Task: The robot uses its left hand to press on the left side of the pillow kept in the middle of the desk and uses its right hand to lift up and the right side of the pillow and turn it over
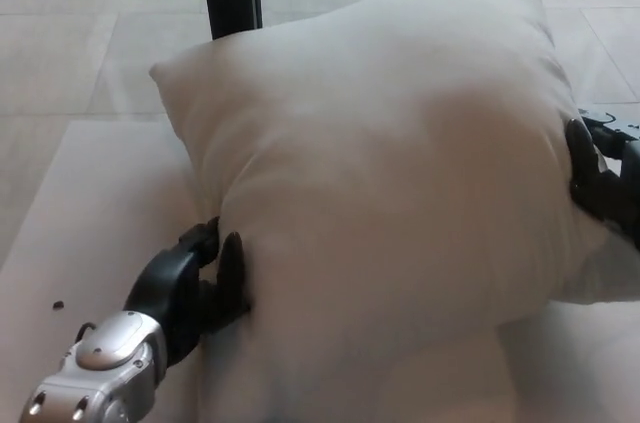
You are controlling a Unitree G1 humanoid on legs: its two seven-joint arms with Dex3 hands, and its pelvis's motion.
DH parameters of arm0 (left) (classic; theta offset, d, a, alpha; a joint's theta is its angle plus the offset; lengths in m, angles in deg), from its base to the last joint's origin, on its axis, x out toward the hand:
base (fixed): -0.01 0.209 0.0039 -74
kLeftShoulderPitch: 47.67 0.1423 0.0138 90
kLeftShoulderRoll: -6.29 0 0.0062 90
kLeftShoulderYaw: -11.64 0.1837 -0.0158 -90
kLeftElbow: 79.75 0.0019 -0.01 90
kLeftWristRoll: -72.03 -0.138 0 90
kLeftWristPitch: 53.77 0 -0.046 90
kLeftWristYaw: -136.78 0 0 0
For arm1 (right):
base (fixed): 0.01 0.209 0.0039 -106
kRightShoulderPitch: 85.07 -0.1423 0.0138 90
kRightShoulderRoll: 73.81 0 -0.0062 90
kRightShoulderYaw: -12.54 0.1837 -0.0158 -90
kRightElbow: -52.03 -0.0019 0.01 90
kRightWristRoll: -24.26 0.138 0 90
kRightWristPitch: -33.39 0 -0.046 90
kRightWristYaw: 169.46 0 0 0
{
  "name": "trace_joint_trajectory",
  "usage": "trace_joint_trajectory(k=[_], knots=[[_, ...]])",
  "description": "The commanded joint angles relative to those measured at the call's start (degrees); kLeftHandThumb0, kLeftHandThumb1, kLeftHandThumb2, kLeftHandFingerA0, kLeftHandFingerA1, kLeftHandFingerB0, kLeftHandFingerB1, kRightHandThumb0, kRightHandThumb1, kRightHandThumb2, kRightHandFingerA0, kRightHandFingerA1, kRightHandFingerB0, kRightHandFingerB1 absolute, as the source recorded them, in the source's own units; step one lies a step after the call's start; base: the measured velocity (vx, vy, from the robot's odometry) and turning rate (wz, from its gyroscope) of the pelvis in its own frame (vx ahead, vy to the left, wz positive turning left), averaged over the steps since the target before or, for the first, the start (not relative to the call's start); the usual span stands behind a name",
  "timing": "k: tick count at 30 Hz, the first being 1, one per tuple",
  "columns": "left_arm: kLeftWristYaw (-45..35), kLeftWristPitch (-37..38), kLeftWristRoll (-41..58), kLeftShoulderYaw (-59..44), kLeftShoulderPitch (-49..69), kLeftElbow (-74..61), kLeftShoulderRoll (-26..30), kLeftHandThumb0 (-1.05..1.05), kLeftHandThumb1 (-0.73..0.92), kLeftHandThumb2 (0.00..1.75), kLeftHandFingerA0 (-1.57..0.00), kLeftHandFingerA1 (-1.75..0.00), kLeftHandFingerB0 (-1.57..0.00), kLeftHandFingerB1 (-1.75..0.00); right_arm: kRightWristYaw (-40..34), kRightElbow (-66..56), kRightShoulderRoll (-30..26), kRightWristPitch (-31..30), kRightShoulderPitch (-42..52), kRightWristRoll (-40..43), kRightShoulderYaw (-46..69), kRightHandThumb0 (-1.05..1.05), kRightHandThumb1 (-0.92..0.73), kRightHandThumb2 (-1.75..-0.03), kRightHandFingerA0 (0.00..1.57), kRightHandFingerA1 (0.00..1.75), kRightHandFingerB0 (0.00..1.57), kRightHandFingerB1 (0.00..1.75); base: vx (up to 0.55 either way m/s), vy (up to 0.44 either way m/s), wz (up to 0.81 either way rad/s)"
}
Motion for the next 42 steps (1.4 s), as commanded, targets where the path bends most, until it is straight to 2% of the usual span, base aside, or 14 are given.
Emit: trace_joint_trajectory(k=[1,6,11,13,15,17,19,28,29,30,36,38,39,42], knots=[[3.96,-4.63,1.69,-2.18,3.04,0.54,-6.4,-1.03,0.71,1.12,0.0,-0.23,0.0,0.0,4.89,-2.95,1.96,-3.08,-1.49,0.93,-3.33,-0.98,-0.92,-0.69,0.21,0.4,0.17,0.3,0.0,0.0,0.0],[6.46,-3.14,-0.32,-2.35,2.23,3.33,-11.49,-1.04,0.91,0.7,0.0,-0.33,0.0,0.0,5.53,-6.55,4.47,-3.48,-2.45,1.1,-6.16,-0.98,-0.71,-1.15,0.16,0.52,0.07,0.41,0.0,0.0,0.0],[5.91,1.05,-2.1,0.58,2.99,5.22,-13.7,-1.05,0.77,1.19,0.0,-0.25,0.0,-0.24,7.95,-10.33,8.81,-3.61,-2.91,2.59,-10.12,-0.96,-0.91,-0.68,0.34,0.51,0.2,0.32,0.0,0.0,0.0],[5.86,2.45,-2.86,1.16,3.03,6.05,-13.78,-1.04,0.91,0.68,0.0,-0.23,0.0,0.0,8.76,-10.83,8.98,-3.58,-3.02,2.42,-11.11,-0.97,-0.92,-0.68,0.33,0.51,0.19,0.33,0.0,0.0,0.0],[7.6,5.19,-3.8,0.98,3.1,8.37,-15.45,-1.05,0.67,0.95,0.0,-0.09,0.0,0.0,10.09,-11.08,9.48,-2.35,-2.69,1.9,-13.42,-0.99,-0.74,-1.14,0.25,0.56,0.08,0.42,0.0,0.0,0.0],[7.27,6.4,-3.96,1.04,3.42,9.39,-15.49,-1.05,0.85,0.65,0.0,-0.13,0.0,0.0,9.86,-10.92,10.47,-2.33,-2.15,1.9,-14.19,-0.95,-0.89,-0.68,0.29,0.49,0.19,0.32,0.0,0.0,0.0],[7.4,6.87,-4.02,1.01,3.62,9.83,-15.77,-1.05,0.7,1.14,0.0,-0.2,0.0,-0.23,9.98,-10.84,10.87,-1.73,-1.5,1.39,-15.22,-0.96,-0.74,-1.13,0.31,0.6,0.17,0.46,0.0,0.0,0.0],[8.48,11.85,-6.97,5.15,4.69,11.7,-17.95,-0.66,0.75,1.1,-0.2,-0.67,0.0,-0.34,5.68,-12.54,18.08,-1.37,5.9,0.66,-17.37,-0.96,-0.85,-0.66,0.34,0.56,0.25,0.38,0.0,0.0,0.0],[7.92,12.48,-7.68,6.87,5.11,12.53,-18.19,-0.89,0.92,0.69,-0.12,-0.69,-0.05,-0.44,5.76,-12.25,18.52,-1.62,6.64,-0.07,-18.8,-0.94,-0.84,-0.66,0.34,0.52,0.26,0.35,0.0,0.0,0.0],[7.25,14.02,-9.74,10.42,5.58,14.49,-18.6,-1.05,0.79,1.16,-0.06,-0.33,0.0,-0.09,5.72,-11.7,19.28,-2.28,8.07,-1.06,-21.45,-0.95,-0.82,-0.65,0.39,0.59,0.25,0.37,0.0,0.0,0.0],[10.79,17.21,-19.76,21.13,4.75,17.82,-17.59,-0.96,0.77,1.04,-0.19,-0.51,0.0,0.0,5.97,-8.72,21.37,1.66,11.29,-3.82,-27.9,-0.94,-0.8,-0.64,0.36,0.57,0.28,0.37,0.0,0.0,0.0],[10.92,17.18,-13.68,17.07,6.13,19.39,-23.14,-1.05,0.75,1.1,-0.04,-0.35,0.0,-0.1,8.0,-6.96,20.98,4.55,11.65,-5.97,-32.16,-1.05,-0.67,-1.09,0.46,0.7,0.18,0.48,0.0,0.0,0.0],[11.41,17.47,-13.27,16.69,6.23,19.88,-24.16,-0.87,0.8,0.77,-0.05,-0.45,0.0,0.0,8.04,-6.39,21.16,4.37,11.57,-6.37,-32.9,-0.99,-0.62,-1.04,0.81,1.23,0.19,0.5,0.0,0.0,0.0],[8.85,20.99,-11.6,15.75,5.82,23.07,-25.9,-1.0,0.67,1.08,0.0,-0.27,0.0,-0.18,7.61,-5.36,20.5,4.42,11.16,-9.58,-36.47,-0.95,-0.81,-0.65,0.73,1.06,0.2,0.45,0.0,0.0,0.0]])
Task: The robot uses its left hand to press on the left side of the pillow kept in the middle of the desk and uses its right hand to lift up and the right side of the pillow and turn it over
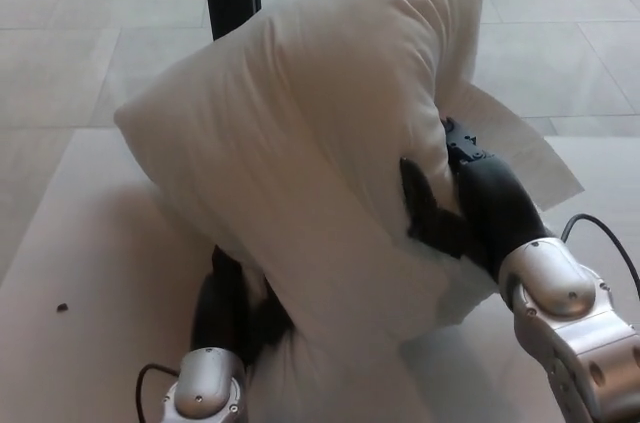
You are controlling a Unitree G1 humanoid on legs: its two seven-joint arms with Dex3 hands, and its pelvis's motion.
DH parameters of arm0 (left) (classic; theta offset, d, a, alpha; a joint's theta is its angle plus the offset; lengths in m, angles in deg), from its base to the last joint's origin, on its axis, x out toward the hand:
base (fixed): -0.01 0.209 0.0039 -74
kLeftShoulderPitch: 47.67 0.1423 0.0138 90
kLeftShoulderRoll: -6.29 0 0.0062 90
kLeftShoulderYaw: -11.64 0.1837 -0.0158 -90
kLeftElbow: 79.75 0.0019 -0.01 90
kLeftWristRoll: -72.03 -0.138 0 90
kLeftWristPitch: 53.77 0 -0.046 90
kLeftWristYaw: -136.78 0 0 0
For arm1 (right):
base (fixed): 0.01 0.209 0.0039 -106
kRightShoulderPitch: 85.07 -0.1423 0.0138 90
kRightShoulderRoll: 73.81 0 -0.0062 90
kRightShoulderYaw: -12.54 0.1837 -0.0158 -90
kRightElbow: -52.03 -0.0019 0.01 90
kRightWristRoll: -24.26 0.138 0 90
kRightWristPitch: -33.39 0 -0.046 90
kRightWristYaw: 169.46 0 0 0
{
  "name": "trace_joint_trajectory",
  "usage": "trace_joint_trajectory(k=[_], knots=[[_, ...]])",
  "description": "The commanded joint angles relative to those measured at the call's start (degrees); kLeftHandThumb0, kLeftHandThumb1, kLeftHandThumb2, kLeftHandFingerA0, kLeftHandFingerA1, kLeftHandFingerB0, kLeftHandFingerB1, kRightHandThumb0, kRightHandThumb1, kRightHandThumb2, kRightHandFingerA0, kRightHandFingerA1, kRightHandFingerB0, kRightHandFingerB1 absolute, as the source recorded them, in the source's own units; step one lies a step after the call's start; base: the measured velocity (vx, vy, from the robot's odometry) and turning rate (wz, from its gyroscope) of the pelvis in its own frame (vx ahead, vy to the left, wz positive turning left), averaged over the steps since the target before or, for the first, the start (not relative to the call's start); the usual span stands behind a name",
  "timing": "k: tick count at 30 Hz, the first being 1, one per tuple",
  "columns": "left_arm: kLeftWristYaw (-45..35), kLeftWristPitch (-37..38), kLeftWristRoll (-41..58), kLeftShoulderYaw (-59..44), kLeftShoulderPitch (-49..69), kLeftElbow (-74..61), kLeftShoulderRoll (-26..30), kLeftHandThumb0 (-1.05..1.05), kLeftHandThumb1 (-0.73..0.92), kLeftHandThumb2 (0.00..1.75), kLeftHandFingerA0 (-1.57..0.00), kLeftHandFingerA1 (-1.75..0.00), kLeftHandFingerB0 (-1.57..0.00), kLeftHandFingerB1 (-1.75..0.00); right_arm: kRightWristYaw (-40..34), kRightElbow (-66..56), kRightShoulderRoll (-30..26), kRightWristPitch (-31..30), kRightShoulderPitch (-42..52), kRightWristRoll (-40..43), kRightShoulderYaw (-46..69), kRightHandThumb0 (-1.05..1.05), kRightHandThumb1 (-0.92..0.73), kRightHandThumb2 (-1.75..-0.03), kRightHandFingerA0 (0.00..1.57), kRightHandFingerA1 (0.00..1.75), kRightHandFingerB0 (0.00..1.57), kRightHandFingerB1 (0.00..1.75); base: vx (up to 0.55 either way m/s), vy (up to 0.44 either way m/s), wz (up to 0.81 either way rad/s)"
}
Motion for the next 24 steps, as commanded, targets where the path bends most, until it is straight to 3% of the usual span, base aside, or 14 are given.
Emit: trace_joint_trajectory(k=[1,2,4,5,6,9,10,12,14,15,17,18,22,24], knots=[[-6.21,0.42,-0.25,11.32,2.43,12.87,-11.58,-1.05,0.69,1.08,0.0,-0.2,0.0,-0.17,10.56,7.86,6.95,-0.14,5.38,-2.77,-22.86,-0.94,-0.62,-1.06,0.61,0.88,0.15,0.52,0.0,0.0,0.0],[-5.73,1.2,-0.52,11.76,2.81,13.54,-12.36,-1.02,0.68,1.07,-0.09,-0.52,0.0,-0.19,10.52,10.08,6.41,1.9,4.96,-5.93,-26.01,-0.95,-0.62,-1.05,0.57,0.97,0.16,0.55,0.0,0.0,0.0],[-5.54,1.55,-0.54,11.92,3.57,13.94,-12.59,-1.05,0.71,1.07,0.0,-0.46,0.0,-0.13,10.51,12.38,6.6,4.72,4.9,-8.19,-28.16,-0.96,-0.81,-0.65,0.58,1.14,0.19,0.49,0.0,0.0,0.0],[-5.49,2.25,-0.67,12.13,4.16,14.48,-12.63,-1.05,0.73,1.06,0.0,-0.41,0.0,-0.1,10.26,13.06,7.0,5.01,5.41,-8.42,-28.58,-0.97,-0.61,-1.08,0.86,1.39,0.15,0.54,0.0,0.0,0.0],[-5.51,5.12,-0.05,11.51,5.47,15.82,-13.57,-0.85,0.63,0.91,-0.04,-0.4,0.0,0.0,11.68,12.98,4.4,5.99,3.95,-12.72,-33.12,-0.94,-0.85,-0.66,0.07,0.8,0.17,0.52,0.0,0.0,0.0],[-4.81,6.31,-0.13,11.59,5.82,16.08,-13.84,-0.84,0.63,0.9,-0.01,-0.47,0.0,0.0,12.5,11.49,2.83,5.63,2.73,-15.66,-36.11,-0.88,-0.64,-1.02,0.07,0.57,0.13,0.54,0.0,0.0,0.0],[-5.29,6.77,0.3,11.6,6.19,15.84,-13.79,-1.05,0.7,1.03,-0.06,-0.46,0.0,-0.1,12.86,11.85,2.39,5.53,1.89,-17.2,-37.41,-0.87,-0.82,-0.65,0.05,0.56,0.16,0.48,0.0,0.0,0.0],[-6.04,7.99,0.61,11.39,6.12,16.56,-13.72,-0.83,0.8,0.64,-0.04,-0.52,0.0,0.0,13.25,12.59,1.76,5.74,0.88,-19.26,-38.77,-0.86,-0.81,-0.64,0.07,0.61,0.17,0.46,0.0,0.0,0.0],[-5.3,9.25,-0.64,12.26,6.12,17.27,-13.4,-0.84,0.8,0.64,-0.1,-0.6,0.0,0.0,12.95,14.47,0.99,9.0,0.12,-22.17,-40.18,-0.87,-0.79,-0.64,0.08,0.76,0.17,0.51,0.0,0.0,0.0],[-5.34,9.14,-1.19,12.75,5.84,17.46,-13.0,-0.91,0.65,0.93,-0.09,-0.58,0.0,0.0,13.46,14.65,0.63,8.63,-0.8,-23.83,-41.62,-0.86,-0.59,-0.97,0.1,0.68,0.14,0.55,0.0,0.0,0.0],[-5.0,9.35,-2.39,13.54,5.22,18.18,-12.39,-0.88,0.63,0.91,-0.08,-0.63,0.0,0.0,14.3,15.29,0.33,8.37,-2.02,-25.67,-43.18,-0.83,-0.73,-0.63,0.08,0.78,0.18,0.53,0.0,0.0,0.0],[-4.97,10.42,-2.94,13.81,4.86,18.98,-12.27,-0.91,0.63,0.92,-0.13,-0.68,0.0,0.0,15.42,14.78,0.15,7.08,-2.8,-26.15,-43.92,-0.82,-0.54,-0.92,0.11,0.67,0.14,0.55,0.0,0.0,0.0],[-4.41,9.39,-4.02,15.24,4.33,18.83,-11.99,-0.87,0.75,0.63,-0.18,-0.76,0.0,0.0,16.2,14.93,-0.34,8.52,-3.79,-27.9,-45.47,-0.8,-0.65,-0.6,0.08,0.77,0.21,0.54,0.0,0.0,0.0],[-3.56,10.2,-4.87,15.73,4.29,19.42,-12.05,-1.05,0.68,1.02,-0.32,-0.81,0.0,-0.05,16.88,15.32,-0.59,9.32,-4.73,-29.61,-47.02,-0.79,-0.5,-0.9,0.1,0.65,0.17,0.56,0.0,0.0,0.0]])
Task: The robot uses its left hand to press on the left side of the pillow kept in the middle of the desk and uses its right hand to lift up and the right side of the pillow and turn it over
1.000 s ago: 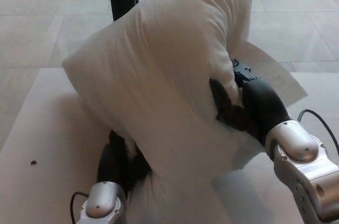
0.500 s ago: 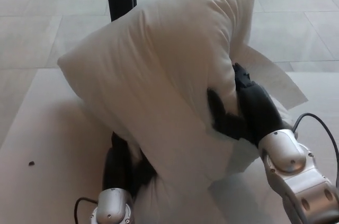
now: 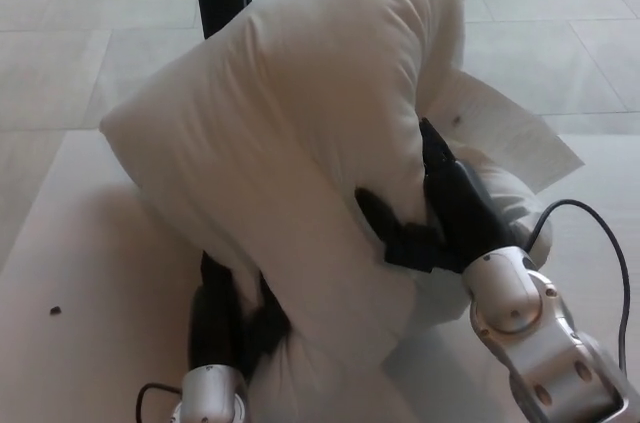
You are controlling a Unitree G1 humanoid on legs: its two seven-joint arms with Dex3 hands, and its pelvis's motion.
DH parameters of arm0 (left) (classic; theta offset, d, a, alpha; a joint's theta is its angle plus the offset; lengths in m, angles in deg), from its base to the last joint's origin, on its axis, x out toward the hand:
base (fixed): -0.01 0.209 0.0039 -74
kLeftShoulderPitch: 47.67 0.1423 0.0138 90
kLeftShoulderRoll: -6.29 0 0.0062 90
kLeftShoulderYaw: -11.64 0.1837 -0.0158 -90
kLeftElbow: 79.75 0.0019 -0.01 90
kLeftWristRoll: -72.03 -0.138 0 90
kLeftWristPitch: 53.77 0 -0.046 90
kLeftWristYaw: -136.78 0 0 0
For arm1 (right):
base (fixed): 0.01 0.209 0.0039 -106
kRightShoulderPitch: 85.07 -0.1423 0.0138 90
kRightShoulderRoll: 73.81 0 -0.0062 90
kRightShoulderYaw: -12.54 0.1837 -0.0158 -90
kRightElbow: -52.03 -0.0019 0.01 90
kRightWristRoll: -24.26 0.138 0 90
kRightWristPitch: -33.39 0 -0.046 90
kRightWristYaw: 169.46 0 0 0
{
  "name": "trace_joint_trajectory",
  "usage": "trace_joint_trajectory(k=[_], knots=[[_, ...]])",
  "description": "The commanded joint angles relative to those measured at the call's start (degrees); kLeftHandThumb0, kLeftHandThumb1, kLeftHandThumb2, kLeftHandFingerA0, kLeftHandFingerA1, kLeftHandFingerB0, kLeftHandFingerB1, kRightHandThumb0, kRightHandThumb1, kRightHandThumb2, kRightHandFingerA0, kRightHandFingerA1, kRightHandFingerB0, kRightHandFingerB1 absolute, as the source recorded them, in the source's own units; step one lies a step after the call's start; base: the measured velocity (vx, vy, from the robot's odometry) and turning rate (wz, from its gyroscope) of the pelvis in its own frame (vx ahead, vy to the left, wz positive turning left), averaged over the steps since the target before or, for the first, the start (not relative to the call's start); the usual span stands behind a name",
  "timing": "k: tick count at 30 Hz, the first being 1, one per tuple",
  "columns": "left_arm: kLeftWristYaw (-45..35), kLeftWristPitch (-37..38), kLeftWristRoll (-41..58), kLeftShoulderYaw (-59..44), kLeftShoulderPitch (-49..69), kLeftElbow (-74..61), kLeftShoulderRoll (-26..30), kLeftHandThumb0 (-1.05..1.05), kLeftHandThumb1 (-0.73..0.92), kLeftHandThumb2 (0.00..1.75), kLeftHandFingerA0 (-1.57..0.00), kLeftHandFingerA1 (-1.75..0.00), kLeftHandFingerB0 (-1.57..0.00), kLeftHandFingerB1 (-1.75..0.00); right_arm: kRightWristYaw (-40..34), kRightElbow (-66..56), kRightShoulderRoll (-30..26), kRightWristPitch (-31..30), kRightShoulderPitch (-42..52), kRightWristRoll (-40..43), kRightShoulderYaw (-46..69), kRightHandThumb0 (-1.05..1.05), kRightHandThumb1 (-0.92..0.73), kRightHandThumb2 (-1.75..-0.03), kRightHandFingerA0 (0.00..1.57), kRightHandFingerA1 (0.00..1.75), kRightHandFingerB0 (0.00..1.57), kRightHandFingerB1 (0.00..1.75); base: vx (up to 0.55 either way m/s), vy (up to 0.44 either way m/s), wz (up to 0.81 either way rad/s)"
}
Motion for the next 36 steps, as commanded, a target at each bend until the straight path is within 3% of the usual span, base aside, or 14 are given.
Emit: trace_joint_trajectory(k=[1,2,9,14,15,17,18,21,24,26,27,28,30,36], knots=[[-7.11,-0.49,-4.61,15.95,3.13,14.59,-11.12,-1.05,0.68,1.02,-0.32,-0.81,0.0,-0.05,24.71,10.43,1.24,5.01,-2.3,-15.59,-36.98,-0.79,-0.5,-0.9,0.1,0.65,0.17,0.56,0.0,0.0,0.0],[-7.08,-0.04,-4.7,15.97,3.07,14.89,-11.1,-0.84,0.75,0.62,-0.28,-0.96,0.0,0.0,24.66,10.62,1.3,5.09,-2.49,-16.01,-37.3,-0.78,-0.5,-0.9,0.11,0.65,0.18,0.56,0.0,0.0,0.0],[-6.06,0.58,-5.82,17.89,3.35,15.15,-11.2,-1.05,0.68,1.02,-0.27,-0.71,0.0,-0.04,22.69,9.65,-0.59,8.99,-2.82,-20.67,-40.02,-0.73,-0.66,-0.6,0.11,0.82,0.24,0.54,0.0,0.0,0.0],[-6.12,1.05,-5.19,18.27,4.05,15.28,-11.37,-1.05,0.67,1.01,-0.22,-0.69,0.0,-0.04,22.73,9.34,-1.26,9.43,-3.42,-23.32,-42.21,-0.73,-0.68,-0.6,0.16,0.9,0.23,0.55,0.0,0.0,0.0],[-6.32,1.42,-5.08,18.12,3.8,15.85,-11.43,-0.85,0.75,0.62,-0.21,-0.78,0.0,0.0,21.9,9.79,-1.47,10.42,-3.27,-23.49,-42.17,-0.72,-0.66,-0.6,0.19,0.89,0.27,0.53,0.0,0.0,0.0],[-6.17,1.84,-5.29,18.22,3.47,16.31,-11.32,-1.03,0.68,1.02,-0.32,-0.78,0.0,-0.04,22.61,10.05,-1.52,10.14,-3.88,-23.93,-42.66,-0.71,-0.67,-0.6,0.18,0.84,0.27,0.54,0.0,0.0,0.0],[-6.12,2.08,-5.3,18.2,3.39,16.57,-11.35,-0.82,0.75,0.62,-0.3,-0.88,0.0,0.0,22.55,10.09,-1.56,10.18,-3.89,-23.97,-42.71,-0.71,-0.67,-0.6,0.17,0.85,0.28,0.55,0.0,0.0,0.0],[-6.13,2.37,-5.26,18.25,3.28,16.97,-11.31,-1.03,0.68,1.01,-0.32,-0.8,0.0,-0.03,23.11,10.36,-1.52,9.88,-4.07,-23.72,-42.87,-0.74,-0.67,-0.6,0.16,0.84,0.28,0.56,0.0,0.0,0.0],[-6.39,2.39,-5.16,18.39,3.13,17.43,-11.21,-0.85,0.75,0.62,-0.23,-0.75,0.0,0.0,24.33,9.78,-1.57,8.57,-3.99,-23.03,-42.79,-0.72,-0.67,-0.6,0.13,0.81,0.29,0.54,0.0,0.0,0.0],[-6.48,2.9,-5.4,18.64,3.39,17.46,-10.62,-1.04,0.68,1.02,-0.35,-0.89,0.0,-0.03,23.63,9.32,-1.02,6.97,-2.82,-20.39,-40.88,-0.73,-0.72,-0.62,0.13,0.74,0.21,0.52,0.0,0.0,0.0],[-6.52,2.95,-5.17,18.33,3.26,17.44,-10.54,-0.84,0.75,0.63,-0.3,-1.02,0.0,0.0,22.68,9.05,-0.78,6.44,-2.23,-19.24,-39.5,-0.73,-0.71,-0.61,0.12,0.76,0.19,0.54,0.0,0.0,0.0],[-5.86,3.78,-4.2,17.19,3.38,17.47,-11.26,-1.02,0.65,1.0,-0.23,-0.74,0.0,-0.02,20.73,7.81,-0.83,6.04,-1.0,-17.38,-36.99,-0.71,-0.72,-0.61,0.11,0.78,0.17,0.53,0.0,0.0,0.0],[-4.31,5.48,-2.16,14.75,3.44,17.61,-12.94,-0.82,0.74,0.62,-0.25,-0.9,0.0,0.0,19.54,4.6,-1.43,4.5,-0.12,-14.66,-33.57,-0.72,-0.75,-0.61,0.1,0.82,0.12,0.55,0.0,0.0,0.0],[-5.99,4.83,-2.45,14.73,0.92,12.47,-8.3,-0.82,0.66,0.94,-0.19,-0.72,0.0,0.0,17.92,-1.82,-3.56,3.28,0.66,-5.37,-20.04,-0.69,-0.57,-0.91,0.12,0.57,0.16,0.49,0.0,0.0,0.0]])
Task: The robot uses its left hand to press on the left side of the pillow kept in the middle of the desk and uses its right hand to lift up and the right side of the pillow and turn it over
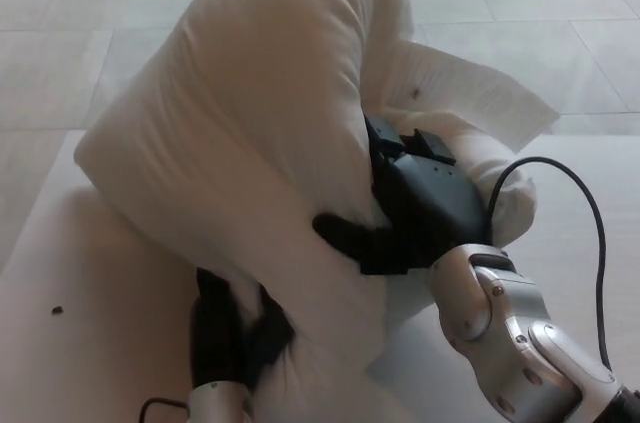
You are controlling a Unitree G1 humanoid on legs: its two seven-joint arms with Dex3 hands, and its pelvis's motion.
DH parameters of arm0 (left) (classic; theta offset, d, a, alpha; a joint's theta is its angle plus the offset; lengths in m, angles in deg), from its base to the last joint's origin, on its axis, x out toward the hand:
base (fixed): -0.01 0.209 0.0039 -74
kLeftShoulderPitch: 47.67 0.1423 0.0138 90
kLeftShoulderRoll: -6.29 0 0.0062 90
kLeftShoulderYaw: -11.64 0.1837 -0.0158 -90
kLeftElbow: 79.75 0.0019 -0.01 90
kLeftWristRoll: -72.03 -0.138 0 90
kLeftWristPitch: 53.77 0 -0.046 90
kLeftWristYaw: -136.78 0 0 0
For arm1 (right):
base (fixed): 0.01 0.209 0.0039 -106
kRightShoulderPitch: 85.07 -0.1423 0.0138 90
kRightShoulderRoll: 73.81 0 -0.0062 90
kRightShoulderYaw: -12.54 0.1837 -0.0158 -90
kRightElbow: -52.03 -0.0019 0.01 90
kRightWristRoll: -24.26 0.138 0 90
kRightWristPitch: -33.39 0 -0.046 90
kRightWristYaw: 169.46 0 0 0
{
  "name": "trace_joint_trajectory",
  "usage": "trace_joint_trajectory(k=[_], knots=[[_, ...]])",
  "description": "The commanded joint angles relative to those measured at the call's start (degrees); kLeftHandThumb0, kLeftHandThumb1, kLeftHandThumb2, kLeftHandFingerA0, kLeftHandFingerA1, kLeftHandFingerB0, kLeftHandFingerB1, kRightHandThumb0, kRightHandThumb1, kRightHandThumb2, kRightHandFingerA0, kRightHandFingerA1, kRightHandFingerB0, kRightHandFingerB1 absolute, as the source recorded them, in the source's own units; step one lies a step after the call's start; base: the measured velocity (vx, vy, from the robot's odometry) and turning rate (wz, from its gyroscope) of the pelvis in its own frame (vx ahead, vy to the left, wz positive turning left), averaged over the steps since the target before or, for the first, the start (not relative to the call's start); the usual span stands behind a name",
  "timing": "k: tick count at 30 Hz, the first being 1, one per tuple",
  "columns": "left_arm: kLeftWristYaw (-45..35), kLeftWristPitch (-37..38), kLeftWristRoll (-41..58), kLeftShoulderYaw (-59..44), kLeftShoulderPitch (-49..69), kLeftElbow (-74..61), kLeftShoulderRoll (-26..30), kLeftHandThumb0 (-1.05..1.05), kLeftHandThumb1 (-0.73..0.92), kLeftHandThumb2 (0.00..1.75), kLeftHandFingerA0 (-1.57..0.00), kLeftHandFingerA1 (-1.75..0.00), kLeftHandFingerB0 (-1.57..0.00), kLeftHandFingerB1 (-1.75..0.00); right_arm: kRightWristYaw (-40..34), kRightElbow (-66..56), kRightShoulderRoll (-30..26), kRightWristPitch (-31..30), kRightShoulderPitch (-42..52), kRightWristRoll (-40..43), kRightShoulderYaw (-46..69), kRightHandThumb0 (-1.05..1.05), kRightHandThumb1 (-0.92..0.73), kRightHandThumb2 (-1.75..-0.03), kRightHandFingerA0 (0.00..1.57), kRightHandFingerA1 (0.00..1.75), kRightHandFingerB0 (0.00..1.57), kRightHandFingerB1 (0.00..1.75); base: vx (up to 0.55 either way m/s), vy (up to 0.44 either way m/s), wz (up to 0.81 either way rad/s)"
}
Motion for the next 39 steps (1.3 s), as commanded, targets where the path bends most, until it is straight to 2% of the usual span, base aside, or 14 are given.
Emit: trace_joint_trajectory(k=[1,3,4,5,8,10,13,17,18,21,25,36,37,39], knots=[[-12.67,-6.61,-3.11,12.47,-0.21,2.33,-4.48,-0.82,0.66,0.94,-0.19,-0.72,0.0,0.0,19.77,-6.09,0.77,4.06,7.23,15.03,1.12,-0.69,-0.57,-0.91,0.12,0.57,0.16,0.49,0.0,0.0,0.0],[-10.63,-10.21,-4.8,12.36,-1.48,0.92,-2.83,-0.94,0.67,1.02,-0.08,-0.47,0.0,-0.01,19.72,-8.58,0.76,2.09,7.76,18.08,5.97,-0.65,-0.72,-0.61,0.16,0.51,0.2,0.37,0.0,0.0,0.0],[-12.18,-11.2,1.13,8.48,-0.6,-1.41,-3.15,-0.66,0.89,0.63,-0.11,-1.15,0.0,-0.26,19.96,-9.52,1.16,0.15,7.53,22.07,12.21,-0.72,-0.55,-0.92,0.05,0.53,0.15,0.47,0.0,0.0,0.0],[-14.94,-12.3,1.82,6.81,-1.03,-3.38,1.53,-0.78,0.64,0.93,-0.09,-0.65,0.0,0.0,18.73,-11.4,-0.26,-1.02,7.13,24.85,20.18,-0.65,-0.74,-0.62,0.22,0.48,0.22,0.3,0.0,0.0,0.0],[-16.6,-12.61,1.05,4.67,-0.83,-5.19,8.1,-0.78,0.79,0.64,-0.19,-0.63,0.0,0.0,18.2,-11.3,-0.94,-2.18,6.4,31.5,33.32,-0.61,-0.68,-0.61,0.5,0.69,0.31,0.32,0.0,0.0,0.0],[-16.61,-17.9,3.37,-0.34,0.05,-6.66,13.7,-0.97,0.66,1.0,-0.11,-0.47,0.0,-0.04,18.53,-10.28,-5.26,-4.5,6.23,34.04,42.99,-0.61,-0.68,-0.61,0.45,0.56,0.3,0.31,0.0,0.0,0.0],[-17.81,-18.48,7.15,-5.39,3.52,-8.1,18.32,-0.98,0.65,0.99,-0.13,-0.53,0.0,0.0,19.35,-8.24,-8.65,-6.83,7.37,35.44,50.8,-0.64,-0.55,-0.9,0.33,0.56,0.26,0.46,0.0,0.0,0.0],[-17.09,-16.8,8.03,-9.7,6.19,-7.96,21.46,-0.86,0.61,0.99,-0.13,-0.52,0.0,-0.1,19.92,-5.84,-11.99,-8.11,10.51,35.04,56.96,-0.61,-0.71,-0.61,0.42,0.44,0.31,0.31,0.0,0.0,0.0],[-18.24,-17.36,10.68,-11.3,6.7,-8.16,21.48,-0.82,0.74,0.62,-0.15,-0.43,0.0,-0.06,20.07,-5.42,-12.08,-8.43,11.28,35.58,58.27,-0.59,-0.69,-0.61,0.44,0.46,0.33,0.31,0.0,0.0,0.0],[-20.34,-18.08,10.15,-12.25,7.11,-8.7,25.48,-1.01,0.69,1.0,-0.13,-0.44,0.0,0.0,21.27,-4.5,-13.21,-7.89,15.0,36.2,61.67,-0.58,-0.69,-0.61,0.43,0.48,0.38,0.33,0.0,0.0,0.0],[-20.21,-18.75,10.3,-14.83,6.38,-8.9,28.54,-0.83,0.74,0.62,-0.18,-0.44,0.0,-0.12,22.21,-3.75,-13.75,-6.25,19.37,36.13,64.41,-0.61,-0.67,-0.6,0.46,0.51,0.36,0.33,0.0,0.0,0.0],[-26.64,-17.96,17.43,-26.14,9.25,-6.69,33.16,-0.8,0.76,0.63,-0.24,-0.53,0.0,-0.22,25.04,-2.17,-16.48,-5.79,26.37,36.36,72.38,-0.76,-0.79,-0.64,0.22,0.41,0.13,0.26,0.0,0.0,0.0],[-27.21,-17.5,17.56,-28.0,10.15,-6.49,34.92,-0.77,0.59,0.99,-0.2,-0.54,0.0,-0.21,25.57,-1.38,-17.91,-6.01,27.48,36.64,74.34,-0.99,-0.68,-1.1,0.09,0.45,0.05,0.17,0.0,0.0,0.0],[-27.8,-17.33,18.88,-31.75,10.89,-5.24,36.81,-0.74,0.74,0.63,-0.27,-0.42,0.0,-0.24,25.69,1.81,-20.74,-6.15,28.9,36.74,77.95,-1.05,-0.68,-1.14,0.33,0.69,0.1,0.07,0.0,0.0,0.0]])
